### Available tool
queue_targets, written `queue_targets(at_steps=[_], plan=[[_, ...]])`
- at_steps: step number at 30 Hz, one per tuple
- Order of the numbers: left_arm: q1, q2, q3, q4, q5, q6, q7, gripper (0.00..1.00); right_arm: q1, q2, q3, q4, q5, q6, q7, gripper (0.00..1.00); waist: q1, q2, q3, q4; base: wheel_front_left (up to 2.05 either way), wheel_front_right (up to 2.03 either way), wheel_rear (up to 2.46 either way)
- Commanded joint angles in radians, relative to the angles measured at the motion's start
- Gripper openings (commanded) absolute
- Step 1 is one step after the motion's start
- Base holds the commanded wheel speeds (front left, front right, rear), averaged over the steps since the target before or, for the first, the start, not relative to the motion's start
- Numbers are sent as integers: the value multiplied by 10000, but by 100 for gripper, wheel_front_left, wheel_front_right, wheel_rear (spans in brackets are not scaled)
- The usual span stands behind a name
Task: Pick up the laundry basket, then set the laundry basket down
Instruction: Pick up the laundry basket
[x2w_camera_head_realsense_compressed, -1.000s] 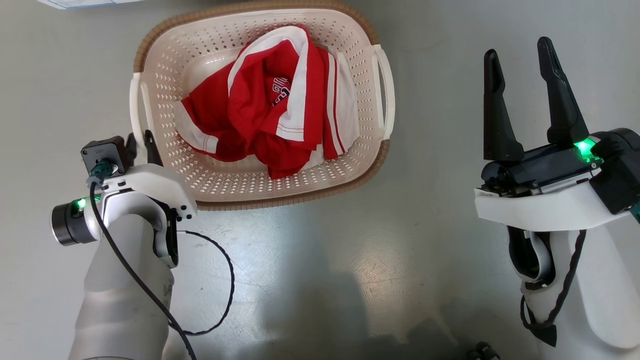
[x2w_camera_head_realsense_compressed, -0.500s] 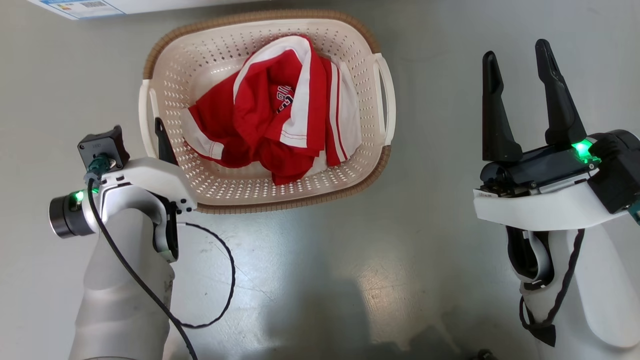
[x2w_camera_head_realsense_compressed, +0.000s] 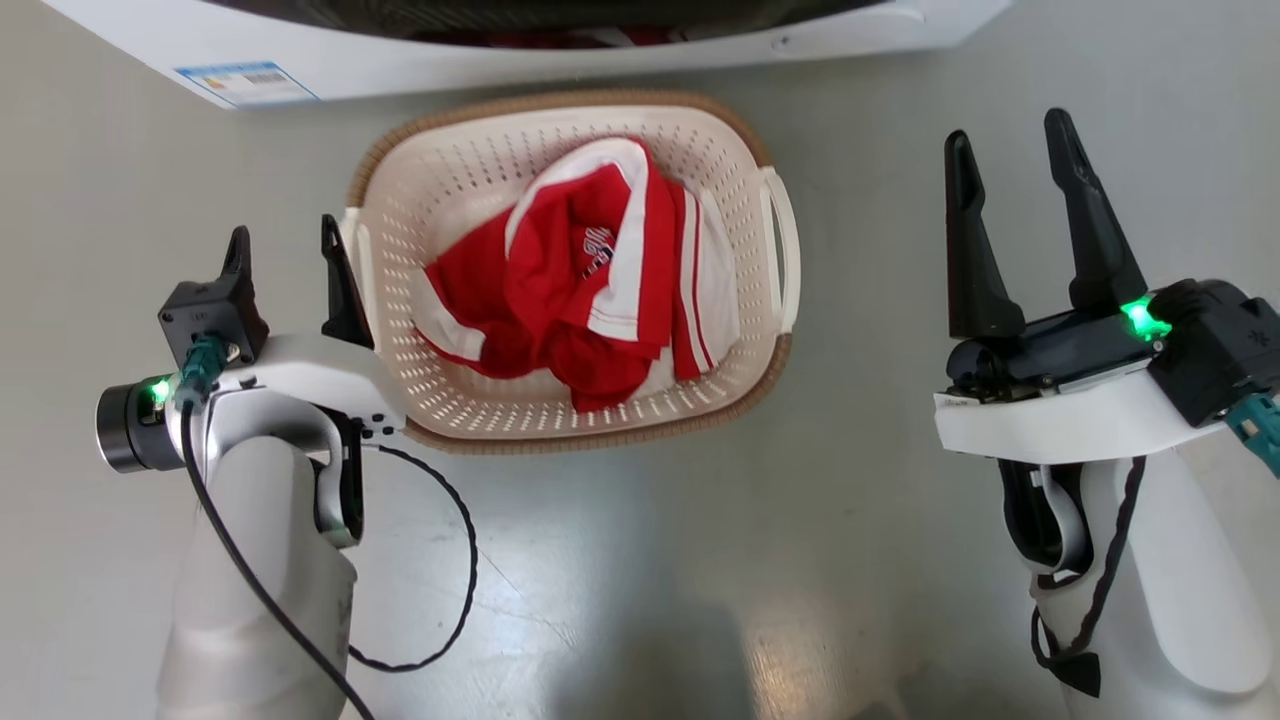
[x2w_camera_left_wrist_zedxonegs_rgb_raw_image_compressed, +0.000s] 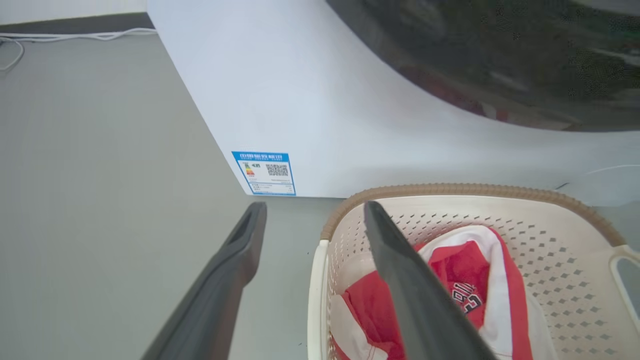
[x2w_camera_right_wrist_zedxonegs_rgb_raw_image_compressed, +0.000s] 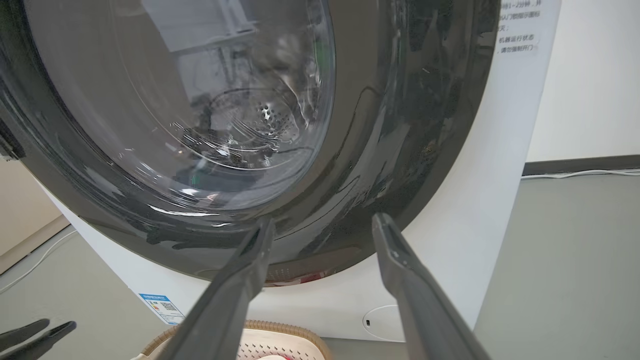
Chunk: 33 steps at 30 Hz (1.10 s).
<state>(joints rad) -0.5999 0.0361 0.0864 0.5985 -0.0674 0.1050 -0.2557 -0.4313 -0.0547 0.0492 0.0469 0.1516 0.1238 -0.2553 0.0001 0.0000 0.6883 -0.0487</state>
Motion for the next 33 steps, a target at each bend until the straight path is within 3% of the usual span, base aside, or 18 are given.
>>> queue_targets(at_steps=[1,14,33], plan=[[550,195,90,-579,102,-56,-61,100,299,45,227,-121,30,69,-65,100,0,0,-318,158,0,0,0],[2479,144,-836,-3504,-133,321,-61,100,989,45,169,376,3,69,-65,100,0,0,-1731,383,0,0,0],[5914,142,-1451,-5563,-226,791,-61,100,3087,45,413,800,247,69,-65,100,0,0,-4808,160,0,0,0]])
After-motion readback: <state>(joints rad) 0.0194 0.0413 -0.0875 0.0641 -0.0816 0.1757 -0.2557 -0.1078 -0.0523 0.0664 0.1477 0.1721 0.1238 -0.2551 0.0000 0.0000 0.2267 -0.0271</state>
